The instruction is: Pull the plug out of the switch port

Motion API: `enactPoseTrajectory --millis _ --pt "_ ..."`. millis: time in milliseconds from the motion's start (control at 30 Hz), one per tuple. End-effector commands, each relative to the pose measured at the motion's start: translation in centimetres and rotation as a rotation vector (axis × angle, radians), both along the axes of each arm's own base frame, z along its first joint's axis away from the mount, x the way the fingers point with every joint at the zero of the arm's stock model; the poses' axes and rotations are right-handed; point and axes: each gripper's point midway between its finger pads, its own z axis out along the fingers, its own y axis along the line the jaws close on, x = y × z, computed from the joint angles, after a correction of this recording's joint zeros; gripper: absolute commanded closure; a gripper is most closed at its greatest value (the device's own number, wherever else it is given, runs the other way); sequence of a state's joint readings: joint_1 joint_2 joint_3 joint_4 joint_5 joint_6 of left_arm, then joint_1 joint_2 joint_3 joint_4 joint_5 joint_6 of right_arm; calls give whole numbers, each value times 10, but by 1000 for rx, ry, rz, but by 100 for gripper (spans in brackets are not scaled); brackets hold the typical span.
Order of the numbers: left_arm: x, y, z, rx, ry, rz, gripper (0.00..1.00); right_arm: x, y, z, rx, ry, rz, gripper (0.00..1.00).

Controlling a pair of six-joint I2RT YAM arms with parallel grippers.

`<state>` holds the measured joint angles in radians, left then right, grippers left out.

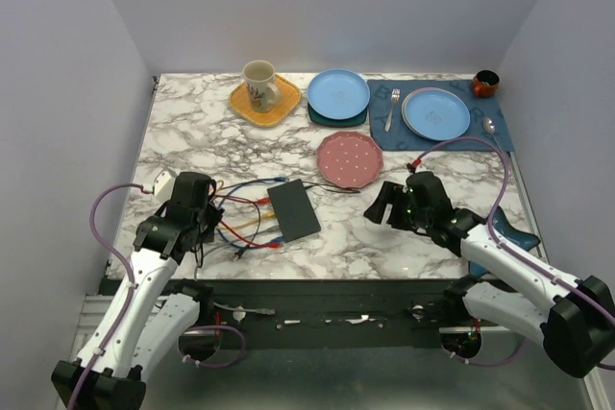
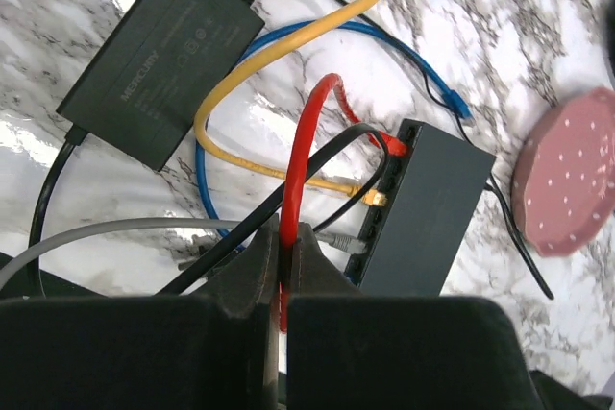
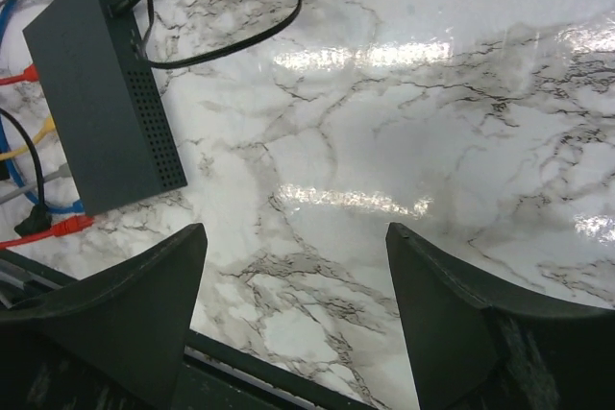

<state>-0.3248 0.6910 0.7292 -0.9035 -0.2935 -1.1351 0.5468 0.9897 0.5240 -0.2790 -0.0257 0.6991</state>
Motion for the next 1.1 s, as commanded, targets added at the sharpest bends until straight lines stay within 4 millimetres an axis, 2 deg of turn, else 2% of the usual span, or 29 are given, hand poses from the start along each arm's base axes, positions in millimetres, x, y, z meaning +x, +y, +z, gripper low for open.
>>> enactPoseTrajectory --millis 0,67,100,167,200,233,267,433,533,600,633,667,700,733,767,833,867,900,967,1000,1067 --pt "23 4 13 -23 -47 19 94 1 13 10 19 -23 58 16" --pt "28 -1 22 -27 -79 -21 86 0 13 9 20 -24 62 16" --pt "29 -1 26 -23 -94 -30 68 0 13 8 20 -24 62 16" --pt "31 1 39 -7 -140 -45 41 -1 12 7 20 -28 62 16" --pt "29 2 46 -5 -166 -45 15 -1 12 8 20 -31 63 16" --pt "29 4 53 0 -183 -41 4 -2 11 7 18 -31 62 16" --pt "27 5 56 10 -188 -43 1 -2 12 7 19 -32 62 16" --pt "25 14 73 53 -216 -33 1 1 16 13 19 -49 80 15" --pt "30 12 81 58 -246 -51 1 4 29 25 1 -90 120 15" --pt "38 10 86 67 -257 -60 1 -1 50 40 -7 -117 195 16" --pt "42 11 93 82 -273 -64 1 5 52 38 -56 -123 180 16" --pt "45 11 98 93 -284 -72 1 -3 61 36 -77 -111 218 16" --pt "51 11 97 109 -272 -78 1 -3 65 37 -87 -112 227 16" --pt "54 12 105 121 -284 -77 2 -3 72 42 -80 -118 236 16" --pt "61 10 109 137 -300 -96 3 -4 78 36 -86 -102 249 20" --pt "76 1 104 141 -291 -148 10 -7 87 32 -66 -86 263 26" --pt "84 -11 104 116 -295 -200 13 -7 92 28 -59 -79 272 34" --pt "95 -20 87 110 -237 -235 24 -8 95 25 -56 -69 275 37" --pt "108 -36 75 89 -205 -281 37 -11 103 21 -48 -61 293 46" --pt "115 -43 57 90 -151 -298 52 -13 106 14 -55 -44 299 49" --pt "126 -50 47 88 -145 -308 65 -16 114 11 -46 -39 319 55"
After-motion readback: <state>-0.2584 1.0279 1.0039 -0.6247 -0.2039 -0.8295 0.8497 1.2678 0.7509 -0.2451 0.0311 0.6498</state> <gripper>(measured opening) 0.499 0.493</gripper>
